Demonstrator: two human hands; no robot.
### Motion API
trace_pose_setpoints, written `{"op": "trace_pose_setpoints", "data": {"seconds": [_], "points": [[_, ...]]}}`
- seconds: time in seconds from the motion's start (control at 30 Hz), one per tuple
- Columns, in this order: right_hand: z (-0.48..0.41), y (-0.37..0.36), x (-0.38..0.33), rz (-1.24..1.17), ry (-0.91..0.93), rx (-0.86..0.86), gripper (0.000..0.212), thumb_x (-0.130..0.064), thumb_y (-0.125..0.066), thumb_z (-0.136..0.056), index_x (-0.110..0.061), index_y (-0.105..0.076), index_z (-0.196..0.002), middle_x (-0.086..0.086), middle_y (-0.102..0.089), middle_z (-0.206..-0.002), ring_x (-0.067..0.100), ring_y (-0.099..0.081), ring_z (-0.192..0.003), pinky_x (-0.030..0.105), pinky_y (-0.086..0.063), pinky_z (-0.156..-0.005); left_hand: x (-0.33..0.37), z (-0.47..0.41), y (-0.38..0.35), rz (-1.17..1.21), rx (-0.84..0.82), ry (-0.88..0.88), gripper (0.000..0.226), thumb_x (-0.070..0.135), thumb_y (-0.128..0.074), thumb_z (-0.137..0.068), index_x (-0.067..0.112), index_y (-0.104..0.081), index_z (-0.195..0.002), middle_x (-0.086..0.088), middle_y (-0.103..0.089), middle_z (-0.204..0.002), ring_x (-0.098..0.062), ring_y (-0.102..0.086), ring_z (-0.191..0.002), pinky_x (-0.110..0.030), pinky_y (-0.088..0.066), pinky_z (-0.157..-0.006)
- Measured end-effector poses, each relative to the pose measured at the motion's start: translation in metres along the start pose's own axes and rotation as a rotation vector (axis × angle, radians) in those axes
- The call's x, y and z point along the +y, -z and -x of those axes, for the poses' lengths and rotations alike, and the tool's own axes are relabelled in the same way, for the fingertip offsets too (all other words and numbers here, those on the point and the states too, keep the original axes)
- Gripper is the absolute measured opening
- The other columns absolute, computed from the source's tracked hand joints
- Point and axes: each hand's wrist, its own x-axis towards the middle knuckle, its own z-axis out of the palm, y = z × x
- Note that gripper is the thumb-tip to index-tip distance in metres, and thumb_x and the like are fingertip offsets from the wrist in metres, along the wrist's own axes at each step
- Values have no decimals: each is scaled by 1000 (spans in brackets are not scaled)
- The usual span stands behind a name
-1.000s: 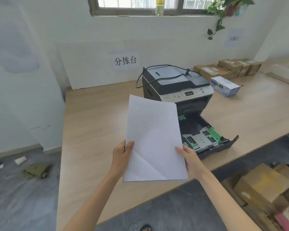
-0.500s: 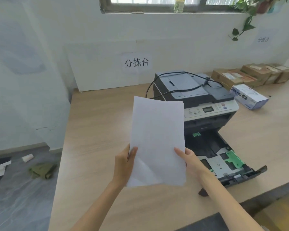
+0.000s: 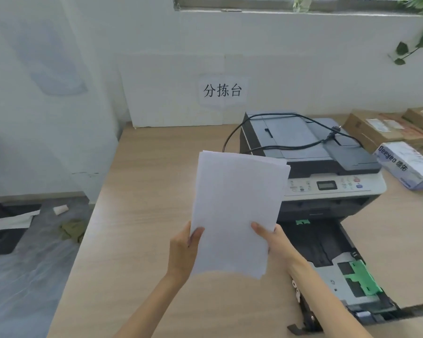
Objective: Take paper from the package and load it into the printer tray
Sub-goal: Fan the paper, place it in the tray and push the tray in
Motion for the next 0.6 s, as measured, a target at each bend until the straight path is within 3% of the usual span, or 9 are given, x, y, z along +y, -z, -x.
{"op": "trace_pose_setpoints", "data": {"seconds": [0.07,0.1,0.17,0.2,0.3,0.4,0.47,0.6], "points": [[-6,4,3,6,7,24,19,-23,-63,-86,-12,-73,-97,9,-75,-100,27,-71,-95,40,-54,-84,1,-6,3,174,-132,160,9,24,-68,-84,25,-66,-76,6,-60,-60,0,-52,-54,-16,-40,-53],[-7,5,5,6,16,31,17,-19,-62,-88,-12,-73,-98,9,-75,-101,27,-71,-95,40,-54,-84,1,-9,6,279,-231,245,6,30,-72,-77,25,-70,-79,2,-71,-72,-7,-64,-66,-24,-50,-60],[-8,4,12,9,32,26,17,-14,-59,-90,-11,-71,-101,8,-75,-101,24,-71,-95,38,-53,-82,-5,-13,9,381,-393,330,28,37,-74,-68,21,-72,-92,-6,-75,-96,-18,-70,-87,-37,-57,-76],[-8,2,15,13,42,15,18,-13,-59,-90,-10,-70,-104,10,-74,-104,25,-70,-97,38,-52,-84,-7,-14,9,388,-408,344,29,35,-73,-69,23,-71,-95,-5,-74,-101,-18,-70,-92,-38,-56,-80],[-9,-6,23,23,68,9,27,-21,-63,-84,-7,-70,-106,17,-71,-110,29,-67,-103,43,-51,-91,-9,-13,2,326,-306,375,8,23,-65,-81,27,-72,-86,0,-74,-93,-14,-68,-86,-35,-54,-77],[-12,-14,28,47,80,83,24,-21,-68,-78,-9,-71,-99,12,-73,-101,28,-66,-98,42,-51,-88,-11,-8,-10,294,-160,395,16,15,-59,-90,12,-68,-77,-4,-66,-78,-15,-59,-71,-32,-46,-66],[-13,-19,30,81,93,112,9,-14,-69,-83,-16,-70,-91,5,-72,-93,24,-65,-93,33,-51,-82,-9,-2,-16,339,-64,399,18,12,-58,-91,5,-66,-77,-4,-62,-71,-12,-57,-64,-25,-44,-57],[-14,-25,39,89,151,123,23,-6,-62,-88,-29,-64,-90,-10,-69,-88,7,-63,-86,23,-52,-76,-18,4,-31,319,40,426,32,15,-59,-90,4,-53,-61,-6,-42,-59,-16,-36,-56,-26,-28,-50]]}}
